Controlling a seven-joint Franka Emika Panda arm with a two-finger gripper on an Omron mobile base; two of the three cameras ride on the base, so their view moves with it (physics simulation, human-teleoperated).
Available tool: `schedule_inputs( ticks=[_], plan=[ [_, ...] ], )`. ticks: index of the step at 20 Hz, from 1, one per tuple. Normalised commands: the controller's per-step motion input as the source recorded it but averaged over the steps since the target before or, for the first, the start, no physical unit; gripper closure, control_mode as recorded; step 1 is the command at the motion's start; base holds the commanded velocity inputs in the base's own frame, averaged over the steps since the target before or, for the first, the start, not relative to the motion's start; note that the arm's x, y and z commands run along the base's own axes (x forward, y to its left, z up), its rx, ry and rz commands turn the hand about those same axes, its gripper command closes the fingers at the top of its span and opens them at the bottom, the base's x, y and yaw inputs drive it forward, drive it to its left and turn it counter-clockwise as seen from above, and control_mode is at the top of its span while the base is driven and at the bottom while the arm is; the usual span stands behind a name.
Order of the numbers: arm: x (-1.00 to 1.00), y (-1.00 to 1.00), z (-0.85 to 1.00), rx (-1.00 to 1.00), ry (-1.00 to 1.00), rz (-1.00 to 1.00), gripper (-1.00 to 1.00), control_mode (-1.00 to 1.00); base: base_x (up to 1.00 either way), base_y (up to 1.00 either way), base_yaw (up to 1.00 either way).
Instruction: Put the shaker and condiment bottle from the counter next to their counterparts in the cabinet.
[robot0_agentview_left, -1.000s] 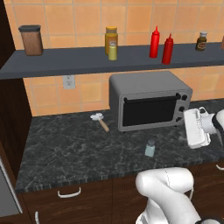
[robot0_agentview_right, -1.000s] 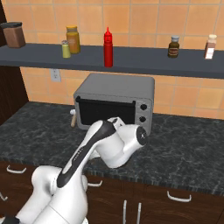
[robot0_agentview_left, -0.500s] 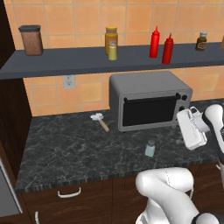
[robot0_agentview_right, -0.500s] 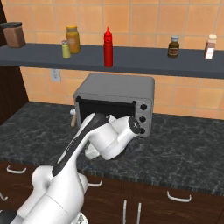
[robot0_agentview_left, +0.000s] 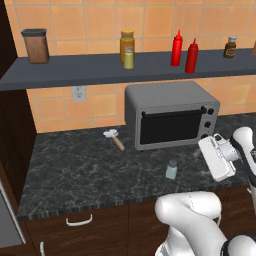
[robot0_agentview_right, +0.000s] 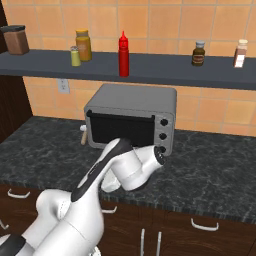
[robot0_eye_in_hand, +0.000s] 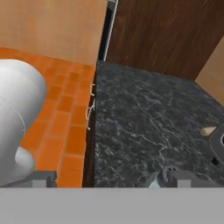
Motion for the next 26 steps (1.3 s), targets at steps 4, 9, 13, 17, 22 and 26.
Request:
schedule_inputs(
  ticks=[4, 9, 13, 17, 22, 26],
  plan=[
    [0.34, -0.05, 0.01, 0.2, 0.07, 0.0, -1.0, -1.0, 0.0, 0.0, 0.0],
    [0.26, -0.01, 0.01, 0.14, 0.07, 0.0, -1.0, -1.0, 0.0, 0.0, 0.0],
    [-0.01, 0.0, -0.51, 0.0, 0.1, 0.0, -1.0, -1.0, 0.0, 0.0, 0.0],
    [0.0, 0.0, -0.46, 0.0, 0.08, 0.0, -1.0, -1.0, 0.0, 0.0, 0.0],
    [0.1, 0.0, 0.0, 0.01, 0.03, 0.0, -1.0, -1.0, 0.0, 0.0, 0.0],
    [0.11, 0.01, 0.0, 0.01, 0.05, 0.0, -1.0, -1.0, 0.0, 0.0, 0.0]
  ],
)
